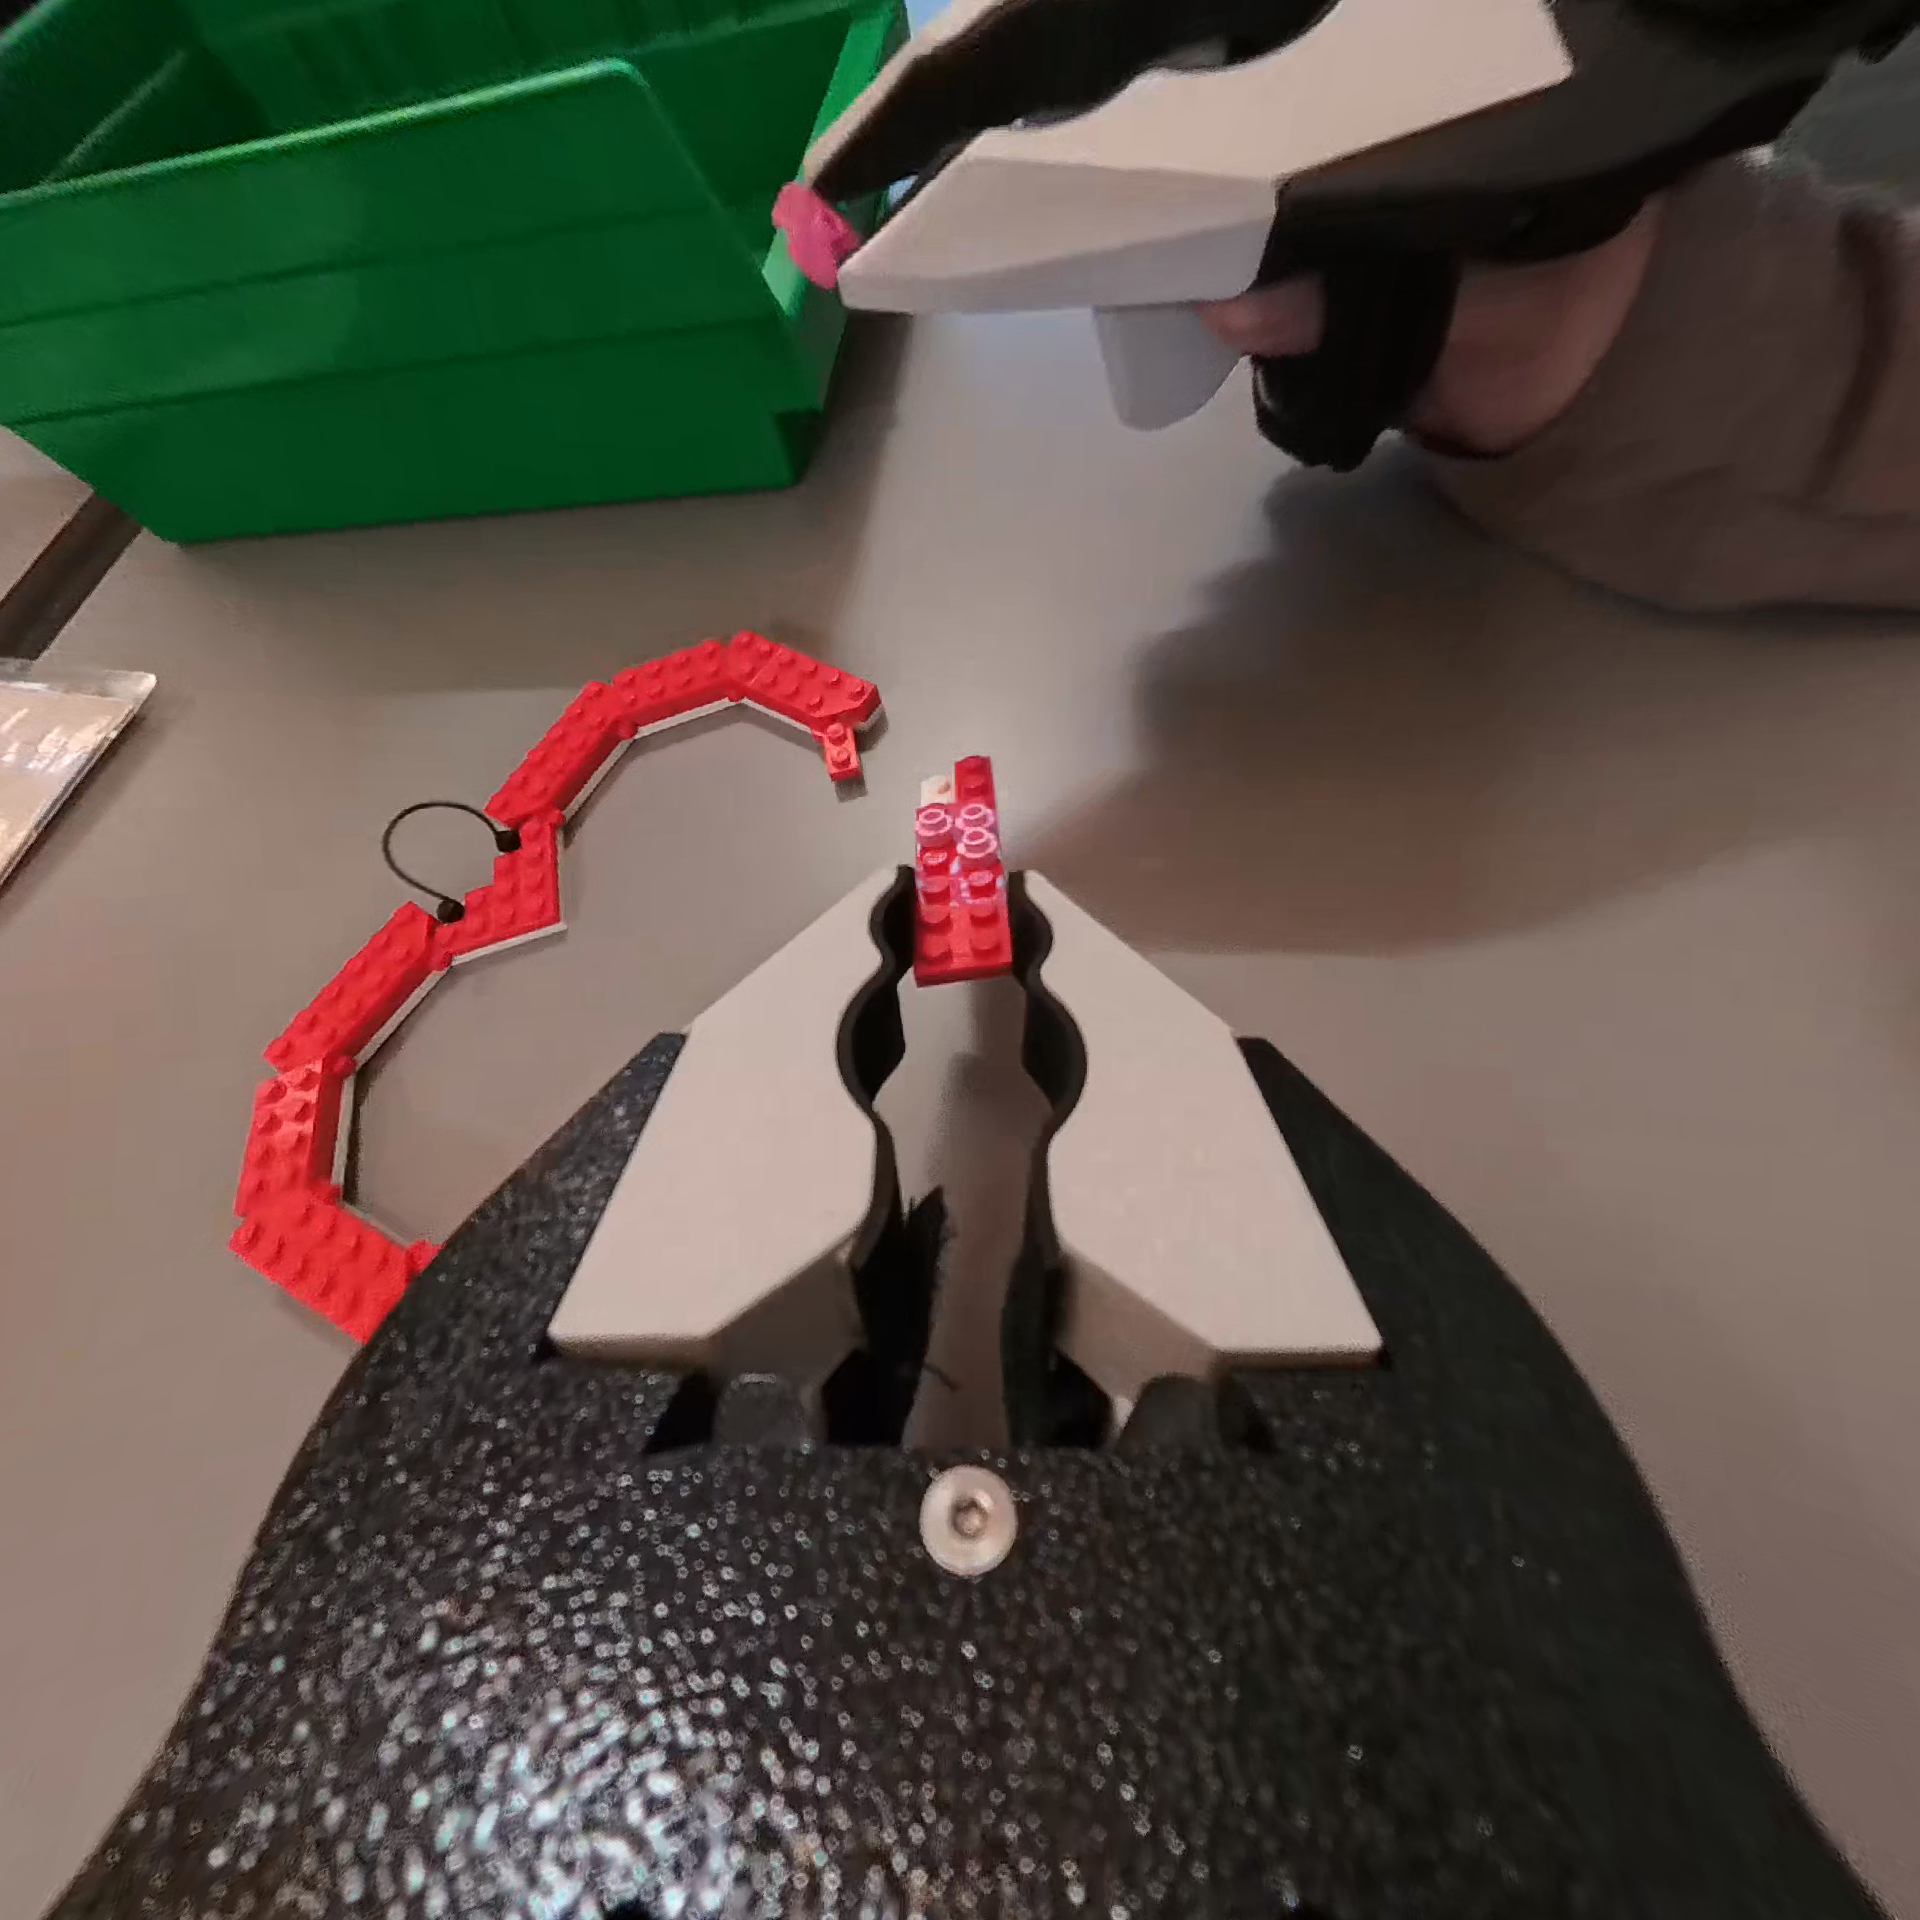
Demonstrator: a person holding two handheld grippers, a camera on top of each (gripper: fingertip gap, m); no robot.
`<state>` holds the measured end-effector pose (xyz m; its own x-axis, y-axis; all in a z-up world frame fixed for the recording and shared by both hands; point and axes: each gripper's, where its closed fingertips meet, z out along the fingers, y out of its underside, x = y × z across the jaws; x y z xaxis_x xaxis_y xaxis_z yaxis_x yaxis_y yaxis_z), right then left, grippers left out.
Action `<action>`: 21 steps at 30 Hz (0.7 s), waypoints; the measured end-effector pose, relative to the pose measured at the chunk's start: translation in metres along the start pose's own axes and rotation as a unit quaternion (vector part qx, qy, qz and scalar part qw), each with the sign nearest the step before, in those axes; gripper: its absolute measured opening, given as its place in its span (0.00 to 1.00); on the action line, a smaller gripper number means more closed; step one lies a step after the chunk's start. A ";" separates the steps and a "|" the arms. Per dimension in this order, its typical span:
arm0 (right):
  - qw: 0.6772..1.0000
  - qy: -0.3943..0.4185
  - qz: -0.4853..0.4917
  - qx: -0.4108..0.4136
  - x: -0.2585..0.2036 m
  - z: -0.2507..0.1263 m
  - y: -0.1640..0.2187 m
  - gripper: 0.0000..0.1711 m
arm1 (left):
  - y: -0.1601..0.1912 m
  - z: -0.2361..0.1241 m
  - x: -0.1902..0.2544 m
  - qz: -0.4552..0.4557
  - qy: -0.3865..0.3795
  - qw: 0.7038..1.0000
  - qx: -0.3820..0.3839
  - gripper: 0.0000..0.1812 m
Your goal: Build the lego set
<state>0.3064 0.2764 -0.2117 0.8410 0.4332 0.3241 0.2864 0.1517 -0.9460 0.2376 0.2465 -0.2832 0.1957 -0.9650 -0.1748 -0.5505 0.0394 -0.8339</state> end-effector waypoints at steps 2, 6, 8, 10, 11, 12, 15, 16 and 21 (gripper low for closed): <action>1.000 -0.006 -0.002 -0.003 -0.002 0.000 0.001 0.08 | 0.003 0.009 0.000 -0.002 -0.003 1.000 -0.016 0.08; 1.000 -0.014 -0.008 -0.005 -0.006 0.000 0.000 0.08 | 0.011 0.020 0.001 -0.021 -0.008 0.999 -0.047 0.08; 1.000 -0.016 -0.011 -0.004 -0.008 0.000 0.000 0.08 | 0.011 0.021 -0.001 -0.034 -0.015 0.998 -0.054 0.08; 1.000 -0.018 -0.012 -0.003 -0.009 0.000 -0.001 0.08 | 0.015 0.023 0.000 -0.043 -0.013 0.996 -0.072 0.09; 1.000 -0.019 -0.012 -0.003 -0.009 0.000 -0.001 0.08 | 0.018 0.024 0.001 -0.047 -0.010 0.995 -0.084 0.09; 1.000 -0.019 -0.013 -0.002 -0.009 0.000 -0.001 0.08 | 0.019 0.026 0.002 -0.052 -0.005 0.995 -0.086 0.08; 1.000 -0.021 -0.013 -0.003 -0.010 0.000 -0.001 0.08 | 0.018 0.027 0.003 -0.061 0.003 0.994 -0.087 0.08; 1.000 -0.021 -0.013 -0.003 -0.010 0.000 -0.001 0.08 | 0.018 0.027 0.004 -0.064 0.006 0.994 -0.090 0.08; 1.000 -0.020 -0.008 -0.004 -0.009 0.000 0.000 0.08 | 0.018 0.027 0.010 -0.090 0.032 0.990 -0.100 0.09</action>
<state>0.2990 0.2724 -0.2142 0.8165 0.4667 0.3398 0.3038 0.1531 -0.9403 0.2521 0.2448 -0.3143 0.2559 -0.9667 0.0063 -0.6629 -0.1803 -0.7267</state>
